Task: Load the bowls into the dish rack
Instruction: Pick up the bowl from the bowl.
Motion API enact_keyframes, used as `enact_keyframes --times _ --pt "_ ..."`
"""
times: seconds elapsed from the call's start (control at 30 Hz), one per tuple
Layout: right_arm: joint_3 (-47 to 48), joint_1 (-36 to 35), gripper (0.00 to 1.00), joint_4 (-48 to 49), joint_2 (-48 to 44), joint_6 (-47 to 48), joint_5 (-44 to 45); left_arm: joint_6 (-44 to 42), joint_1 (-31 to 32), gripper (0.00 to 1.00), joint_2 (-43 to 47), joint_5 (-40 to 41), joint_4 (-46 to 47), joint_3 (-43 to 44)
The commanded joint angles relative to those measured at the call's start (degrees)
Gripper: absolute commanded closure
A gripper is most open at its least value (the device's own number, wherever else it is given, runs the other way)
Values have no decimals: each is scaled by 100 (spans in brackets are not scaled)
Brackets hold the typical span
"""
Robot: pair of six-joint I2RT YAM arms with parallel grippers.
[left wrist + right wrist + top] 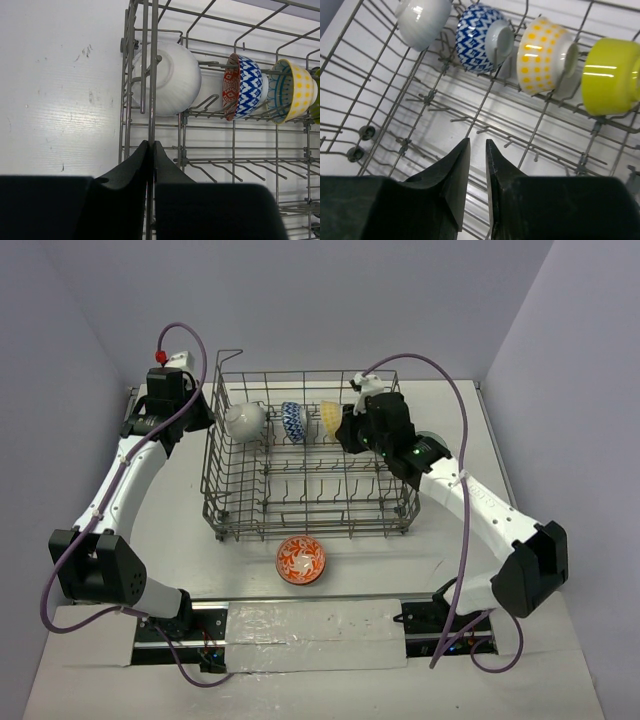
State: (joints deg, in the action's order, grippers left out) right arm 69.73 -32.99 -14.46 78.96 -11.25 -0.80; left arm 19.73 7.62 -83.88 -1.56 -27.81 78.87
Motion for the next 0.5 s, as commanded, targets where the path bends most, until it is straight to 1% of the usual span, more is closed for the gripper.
enact_keyframes --times 0.0,0.1,0.13,0.2,0.23,0.3,0.33,0.47 --pt "-109 82 72 75 -389 114 457 -30 47 88 82 121 -31 260" --pt "-285 170 72 110 -539 105 519 -30 47 79 38 104 -66 287" --pt "-372 179 71 110 -574 96 537 -30 47 74 29 95 -66 287" --pt "-443 188 71 75 -697 79 729 -30 47 69 20 86 -66 287" --pt "-539 197 71 66 -750 61 808 -39 47 64 12 77 -58 287" --pt "-645 258 71 83 -934 26 985 -39 47 60 29 86 -66 287" --pt "-776 293 70 118 -1004 0 994 -39 47 58 38 95 -58 278" --pt "-1093 530 68 224 -1417 -79 976 31 12 53 91 104 21 225"
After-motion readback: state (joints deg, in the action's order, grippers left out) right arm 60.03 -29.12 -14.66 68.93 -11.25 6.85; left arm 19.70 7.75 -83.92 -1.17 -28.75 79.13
